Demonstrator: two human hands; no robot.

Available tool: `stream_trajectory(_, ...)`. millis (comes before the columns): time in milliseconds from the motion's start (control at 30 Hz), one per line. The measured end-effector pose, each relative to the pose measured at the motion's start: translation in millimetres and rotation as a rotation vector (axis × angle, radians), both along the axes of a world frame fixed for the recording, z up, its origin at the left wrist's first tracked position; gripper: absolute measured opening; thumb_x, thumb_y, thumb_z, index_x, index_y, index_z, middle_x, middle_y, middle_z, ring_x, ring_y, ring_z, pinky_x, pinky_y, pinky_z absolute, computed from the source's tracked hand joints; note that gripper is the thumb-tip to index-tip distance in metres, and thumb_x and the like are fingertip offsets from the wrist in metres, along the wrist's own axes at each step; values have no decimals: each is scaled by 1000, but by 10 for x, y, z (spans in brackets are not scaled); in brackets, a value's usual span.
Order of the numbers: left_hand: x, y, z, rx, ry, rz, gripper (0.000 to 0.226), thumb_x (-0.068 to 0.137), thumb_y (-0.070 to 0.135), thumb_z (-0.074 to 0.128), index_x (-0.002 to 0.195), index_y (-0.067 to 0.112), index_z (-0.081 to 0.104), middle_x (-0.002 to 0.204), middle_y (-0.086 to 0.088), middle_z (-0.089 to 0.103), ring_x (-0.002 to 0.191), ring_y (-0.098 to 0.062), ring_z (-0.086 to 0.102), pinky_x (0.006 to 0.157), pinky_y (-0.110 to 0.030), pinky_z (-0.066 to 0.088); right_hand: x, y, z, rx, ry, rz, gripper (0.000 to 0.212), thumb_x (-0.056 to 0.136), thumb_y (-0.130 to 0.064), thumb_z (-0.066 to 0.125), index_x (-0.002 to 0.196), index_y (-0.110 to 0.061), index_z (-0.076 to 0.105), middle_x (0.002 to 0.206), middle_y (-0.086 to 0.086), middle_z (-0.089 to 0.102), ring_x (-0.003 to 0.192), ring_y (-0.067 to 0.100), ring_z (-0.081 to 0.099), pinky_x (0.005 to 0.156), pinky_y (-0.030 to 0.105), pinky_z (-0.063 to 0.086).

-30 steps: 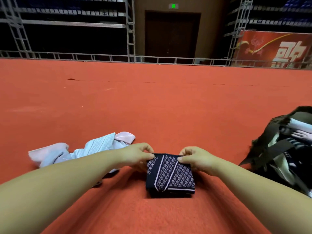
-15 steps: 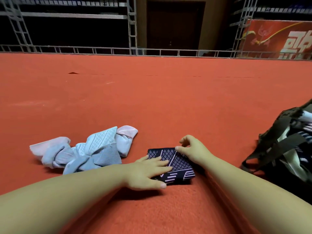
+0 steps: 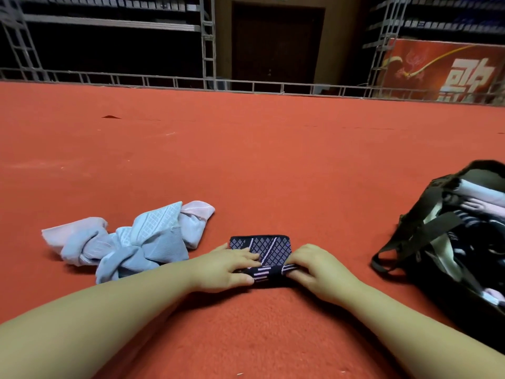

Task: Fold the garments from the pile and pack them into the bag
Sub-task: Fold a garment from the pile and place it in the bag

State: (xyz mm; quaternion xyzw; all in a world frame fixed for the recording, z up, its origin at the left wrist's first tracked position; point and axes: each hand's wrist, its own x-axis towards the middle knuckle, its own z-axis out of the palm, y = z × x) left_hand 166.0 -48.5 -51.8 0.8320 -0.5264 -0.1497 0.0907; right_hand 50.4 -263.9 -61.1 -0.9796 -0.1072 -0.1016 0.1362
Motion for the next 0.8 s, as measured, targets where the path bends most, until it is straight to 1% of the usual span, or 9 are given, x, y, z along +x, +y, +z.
stream_trajectory(67,-32,32,111,-65,31,38,54,87,42,62,137,33,43,142,15,45,133,-2,35,110,-30,13,-25,16,48,209,79,-58,8,91,-27,56,89,-28,64,90,-10,66,87,4,57,82,25,43)
stream_trajectory(100,-56,62,152,-103,41,74,55,81,43,67,131,34,46,132,16,53,123,-2,45,107,-27,22,-54,43,88,297,117,-70,11,92,-23,58,84,-31,61,86,-13,64,82,-5,55,79,20,43)
stream_trajectory(167,-123,128,228,-162,26,139,43,78,39,69,116,34,51,111,14,62,100,-6,56,90,-24,42,-104,80,169,399,189,-67,20,93,-20,57,77,-32,55,77,-15,59,70,-10,51,71,15,40)
stream_trajectory(267,-264,197,319,-175,34,135,18,85,34,64,100,26,57,91,10,64,82,-8,57,74,-26,43,-202,109,247,540,334,-40,18,90,-29,59,73,-29,54,69,-14,53,63,2,46,65,27,39)
stream_trajectory(367,-400,218,358,-81,108,70,16,88,35,63,93,20,62,81,8,59,72,-5,51,67,-24,39,-340,150,252,666,473,1,11,75,-34,67,81,-32,58,74,-10,60,67,14,54,62,39,44)
stream_trajectory(433,-432,219,373,-34,168,68,17,86,35,65,93,19,65,77,7,59,68,-4,50,64,-24,39,-402,182,249,608,498,39,10,77,-31,67,79,-32,57,73,-11,59,66,12,55,63,35,45)
stream_trajectory(567,-409,250,387,-7,374,92,8,82,30,71,85,24,66,70,12,59,63,-1,52,61,-16,40,-455,212,297,508,508,57,18,88,-34,57,72,-30,52,67,-16,50,62,5,44,60,25,36)
stream_trajectory(733,-339,248,216,-151,554,371,12,87,28,66,82,23,56,75,4,59,64,-9,55,62,-24,50,-310,241,190,480,416,-164,20,95,-32,53,77,-25,52,69,-13,53,61,1,44,61,23,36)
stream_trajectory(800,-281,243,158,-133,476,410,14,89,32,63,82,22,55,75,4,59,65,-10,56,63,-25,49,-233,261,130,467,379,-247,19,93,-34,55,78,-23,53,70,-11,56,61,1,47,59,23,36)
